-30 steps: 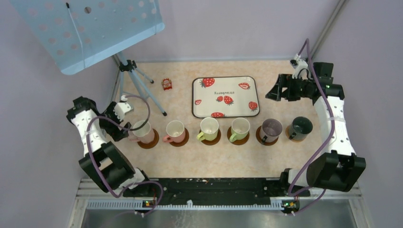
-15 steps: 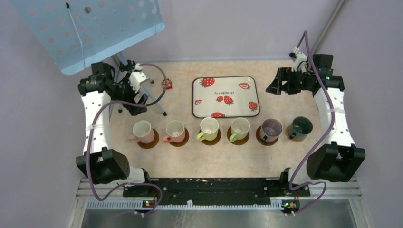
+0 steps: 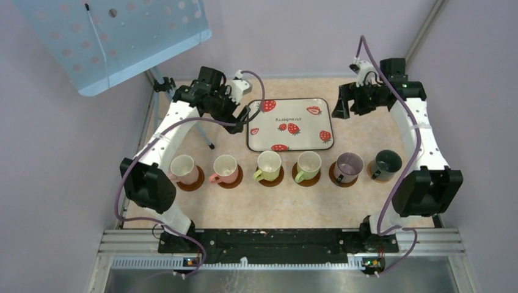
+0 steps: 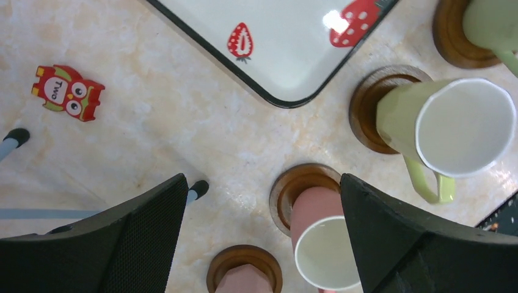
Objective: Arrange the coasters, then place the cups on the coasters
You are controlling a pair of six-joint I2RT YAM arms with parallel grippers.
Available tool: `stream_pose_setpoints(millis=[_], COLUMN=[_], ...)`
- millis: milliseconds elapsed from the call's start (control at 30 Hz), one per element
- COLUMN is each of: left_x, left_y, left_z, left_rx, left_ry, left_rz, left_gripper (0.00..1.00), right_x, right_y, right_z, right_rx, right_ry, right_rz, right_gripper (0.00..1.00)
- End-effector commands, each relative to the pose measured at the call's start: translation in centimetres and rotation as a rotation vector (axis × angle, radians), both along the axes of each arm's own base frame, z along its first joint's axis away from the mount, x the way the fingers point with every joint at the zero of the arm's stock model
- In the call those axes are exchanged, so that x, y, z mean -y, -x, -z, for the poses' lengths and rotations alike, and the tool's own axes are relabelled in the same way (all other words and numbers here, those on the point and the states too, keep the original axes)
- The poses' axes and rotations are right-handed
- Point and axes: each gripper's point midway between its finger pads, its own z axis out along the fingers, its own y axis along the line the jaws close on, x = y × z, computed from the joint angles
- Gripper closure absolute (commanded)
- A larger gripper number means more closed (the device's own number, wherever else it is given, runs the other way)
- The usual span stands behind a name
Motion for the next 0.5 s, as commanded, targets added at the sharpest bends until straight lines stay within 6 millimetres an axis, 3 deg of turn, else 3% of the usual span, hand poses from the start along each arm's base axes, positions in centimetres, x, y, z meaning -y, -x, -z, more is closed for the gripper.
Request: stream_pose_setpoints(millis=[0, 200, 467], left_x=[-0.7, -1.4, -1.0], left_y=[-3.0, -2.8, -3.6], left_z=[-1.2, 0.3, -0.9], left_rx=[0.073, 0.057, 0.081], left_ry=[0.037, 0.022, 0.046], left_rz=[-0.210, -0.265, -0.266], left_gripper=[0.01, 0.01, 0.01], right_x=[-1.2, -2.4, -2.8], right_y=[0.7, 2.0, 1.7], right_z=[1.2, 3.4, 3.1], right_rx=[-0.013, -0.022, 0.001], right_ry=[0.056, 0.058, 0.046], right_rz=[-0.059, -0.088, -0.097], right_gripper=[0.13, 0.13, 0.13])
